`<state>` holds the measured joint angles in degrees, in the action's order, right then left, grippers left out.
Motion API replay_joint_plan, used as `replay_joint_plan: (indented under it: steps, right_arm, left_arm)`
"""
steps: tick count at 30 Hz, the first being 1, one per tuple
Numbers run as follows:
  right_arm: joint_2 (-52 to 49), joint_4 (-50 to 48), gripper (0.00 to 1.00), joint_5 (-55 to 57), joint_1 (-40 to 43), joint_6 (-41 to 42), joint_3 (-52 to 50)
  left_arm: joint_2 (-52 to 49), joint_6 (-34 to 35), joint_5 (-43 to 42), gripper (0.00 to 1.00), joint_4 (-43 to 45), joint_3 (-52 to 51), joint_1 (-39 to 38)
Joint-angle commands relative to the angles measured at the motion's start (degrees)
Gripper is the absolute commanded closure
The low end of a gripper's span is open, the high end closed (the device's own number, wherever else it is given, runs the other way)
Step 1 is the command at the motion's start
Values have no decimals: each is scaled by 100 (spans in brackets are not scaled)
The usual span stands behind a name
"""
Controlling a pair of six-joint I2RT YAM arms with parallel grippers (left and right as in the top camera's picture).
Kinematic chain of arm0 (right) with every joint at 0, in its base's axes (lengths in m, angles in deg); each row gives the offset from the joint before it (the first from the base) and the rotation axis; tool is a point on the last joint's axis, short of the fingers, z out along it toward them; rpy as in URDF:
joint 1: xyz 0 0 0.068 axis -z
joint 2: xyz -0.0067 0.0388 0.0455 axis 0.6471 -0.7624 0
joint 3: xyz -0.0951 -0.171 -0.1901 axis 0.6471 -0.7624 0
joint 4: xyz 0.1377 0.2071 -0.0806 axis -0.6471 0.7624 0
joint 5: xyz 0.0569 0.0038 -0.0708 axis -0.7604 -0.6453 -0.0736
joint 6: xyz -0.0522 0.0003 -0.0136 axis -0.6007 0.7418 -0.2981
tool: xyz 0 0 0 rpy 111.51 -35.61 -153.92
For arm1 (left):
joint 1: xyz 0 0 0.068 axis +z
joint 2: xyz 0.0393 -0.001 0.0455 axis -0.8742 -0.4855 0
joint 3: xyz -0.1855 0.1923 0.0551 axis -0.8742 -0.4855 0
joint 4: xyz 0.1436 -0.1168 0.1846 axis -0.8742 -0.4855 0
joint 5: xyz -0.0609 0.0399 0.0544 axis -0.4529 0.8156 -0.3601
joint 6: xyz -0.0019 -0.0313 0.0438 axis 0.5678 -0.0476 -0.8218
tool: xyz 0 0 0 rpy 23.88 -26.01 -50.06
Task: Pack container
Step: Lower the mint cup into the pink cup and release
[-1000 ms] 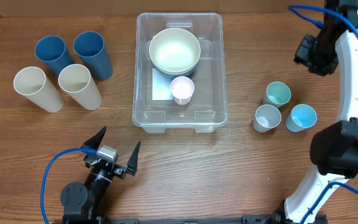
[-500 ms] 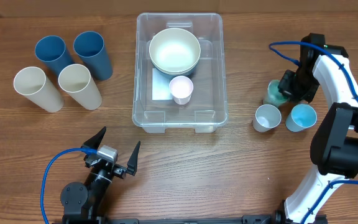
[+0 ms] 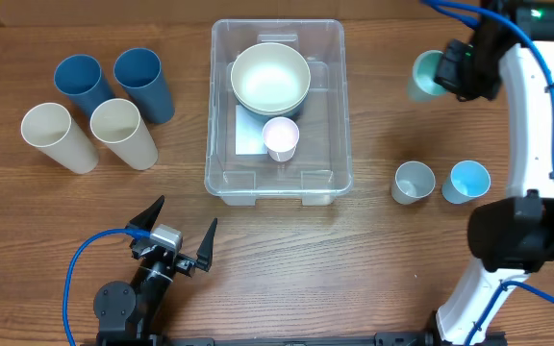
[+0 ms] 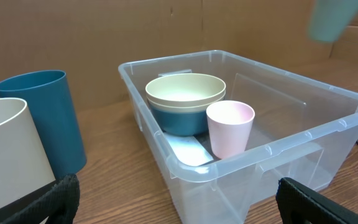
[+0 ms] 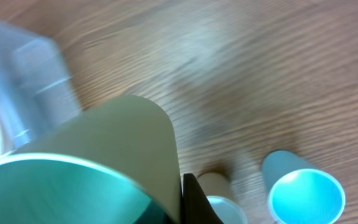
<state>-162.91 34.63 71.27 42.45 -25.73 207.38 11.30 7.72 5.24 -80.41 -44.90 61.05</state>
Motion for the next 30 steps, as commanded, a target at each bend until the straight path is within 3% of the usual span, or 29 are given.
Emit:
replay_joint_plan:
  steps: [1, 6, 10, 18, 30]
  right_arm:
    - [407, 59, 96, -90, -846, -68, 415]
    - [398, -35, 96, 212, -2402, -39, 382]
    - [149, -138, 96, 581, -3099, 118, 380]
    - [-743, -393, 96, 557, -3244, 177, 365]
    - [-804, -1038, 96, 424, -3244, 199, -780]
  left_arm:
    - [44, 17, -85, 0, 4, -17, 42]
    - [44, 17, -83, 0, 2, -17, 42]
    - [44, 17, -85, 0, 4, -17, 42]
    - [44, 17, -85, 0, 4, -17, 42]
    - [44, 17, -85, 0, 4, -17, 42]
